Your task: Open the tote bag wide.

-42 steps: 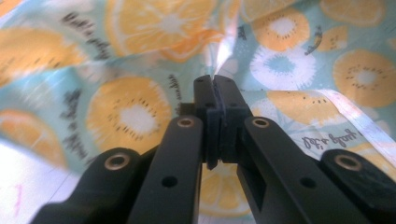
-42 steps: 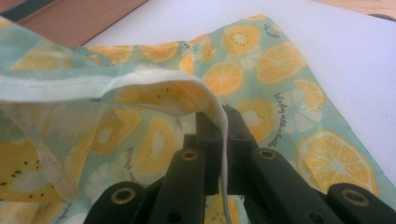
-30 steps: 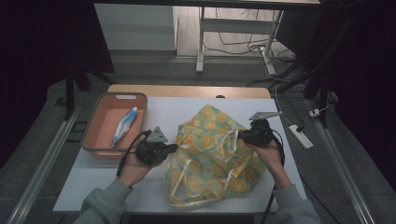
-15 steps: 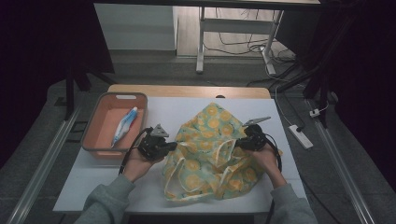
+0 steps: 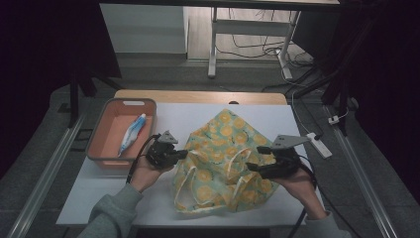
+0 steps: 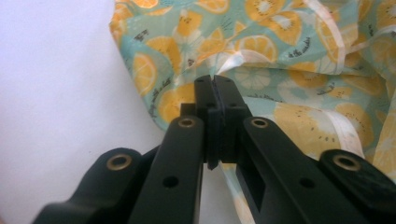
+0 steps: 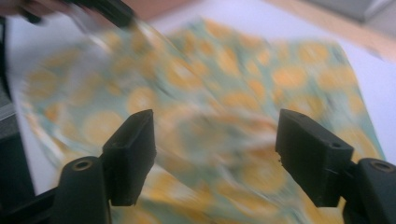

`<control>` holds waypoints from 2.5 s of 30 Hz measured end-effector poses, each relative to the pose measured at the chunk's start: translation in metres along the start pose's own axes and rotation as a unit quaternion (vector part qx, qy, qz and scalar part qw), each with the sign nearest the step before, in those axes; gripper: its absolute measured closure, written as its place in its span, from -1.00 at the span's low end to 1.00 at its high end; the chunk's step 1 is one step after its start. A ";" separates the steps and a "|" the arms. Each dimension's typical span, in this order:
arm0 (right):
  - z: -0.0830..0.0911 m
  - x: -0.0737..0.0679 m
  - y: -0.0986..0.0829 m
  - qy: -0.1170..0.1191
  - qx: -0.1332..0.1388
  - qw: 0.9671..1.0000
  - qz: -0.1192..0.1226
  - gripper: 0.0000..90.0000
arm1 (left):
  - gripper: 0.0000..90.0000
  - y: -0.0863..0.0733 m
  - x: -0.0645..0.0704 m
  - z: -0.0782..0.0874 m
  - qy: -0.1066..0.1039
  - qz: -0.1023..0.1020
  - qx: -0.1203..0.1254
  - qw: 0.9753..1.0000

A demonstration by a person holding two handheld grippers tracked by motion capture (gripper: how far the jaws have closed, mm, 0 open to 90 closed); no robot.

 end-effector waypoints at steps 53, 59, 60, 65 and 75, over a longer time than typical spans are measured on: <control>-0.104 0.081 0.022 0.029 -0.002 0.998 -0.058 0.96 | -0.30 0.042 -0.001 0.048 -0.003 -0.007 0.094 0.996; -0.101 0.079 0.024 0.031 0.001 0.998 -0.055 0.96 | -0.30 0.044 -0.021 0.060 0.008 -0.009 0.098 0.995; -0.100 0.079 0.024 0.031 0.002 0.998 -0.054 0.96 | -0.30 0.043 -0.026 0.059 0.014 -0.007 0.094 0.995; -0.095 0.077 0.022 0.026 0.002 0.998 -0.055 0.96 | -0.30 0.035 -0.048 0.055 0.033 0.013 0.071 0.997; -0.092 0.074 0.023 0.022 0.004 0.998 -0.051 0.97 | -0.31 0.020 -0.087 0.059 0.074 0.037 0.044 0.996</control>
Point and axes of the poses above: each handheld gripper's, and its own axes: z roughly backward along the jaws, y roughly out of its top, x roughly to its right, the point moved 9 cm from there along -z, roughly forward along the jaws, and after that the axes turned 15 degrees about y, right-handed, at the moved point
